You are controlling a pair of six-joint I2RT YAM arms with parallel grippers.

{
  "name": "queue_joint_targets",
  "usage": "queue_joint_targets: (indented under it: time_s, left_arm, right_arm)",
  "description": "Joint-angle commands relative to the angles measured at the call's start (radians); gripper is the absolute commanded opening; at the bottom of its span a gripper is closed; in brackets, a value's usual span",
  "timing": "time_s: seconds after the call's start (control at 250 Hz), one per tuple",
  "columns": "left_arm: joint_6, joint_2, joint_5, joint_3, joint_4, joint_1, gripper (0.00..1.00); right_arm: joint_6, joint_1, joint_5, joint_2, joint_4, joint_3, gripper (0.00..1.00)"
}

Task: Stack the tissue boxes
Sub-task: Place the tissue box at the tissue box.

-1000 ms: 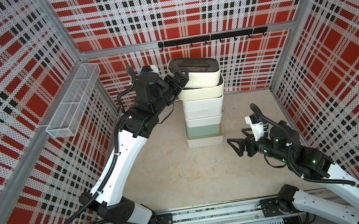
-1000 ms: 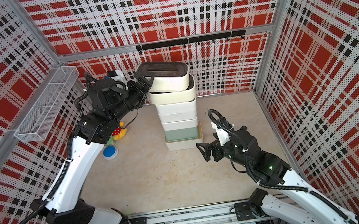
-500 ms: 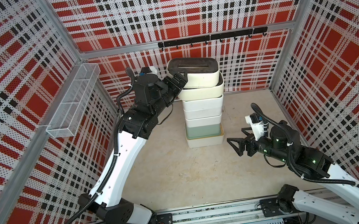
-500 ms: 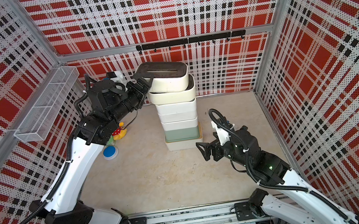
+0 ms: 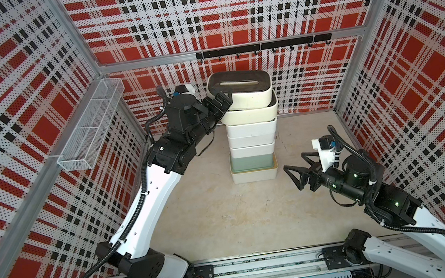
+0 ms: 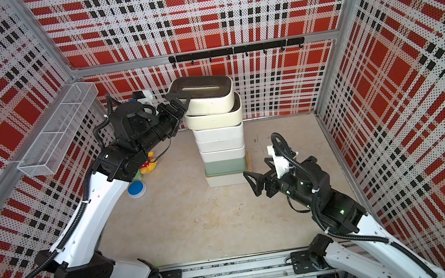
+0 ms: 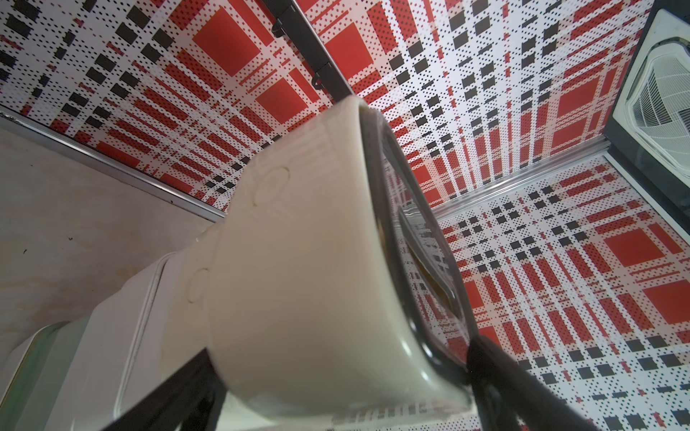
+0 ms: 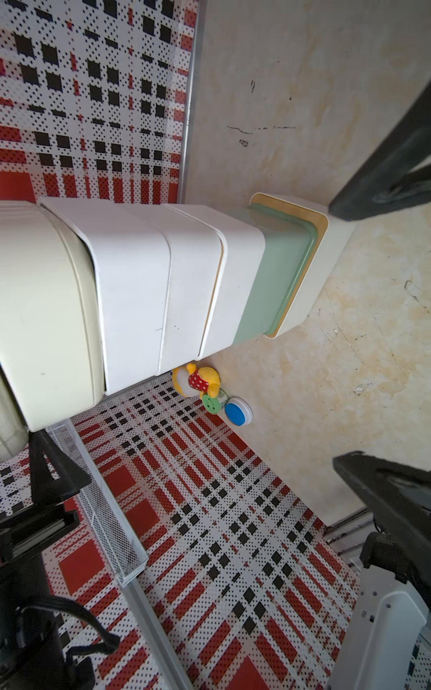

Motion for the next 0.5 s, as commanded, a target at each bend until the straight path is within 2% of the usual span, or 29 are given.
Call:
queue_joint_targets:
  time_s: [0.0, 0.496]
  left_arm:
    - [0.022, -0.020, 0.002, -0.018, 0.004, 0.005, 0.99]
    - [0.061, -0.024, 0.026, 0.007, -0.006, 0.006, 0.99]
  right_arm:
    - [-0.031, -0.001, 0.031, -0.004, 0.082, 0.052, 1.00]
    - [-0.047, -0.001, 0.042, 0.054, 0.092, 0.141, 1.00]
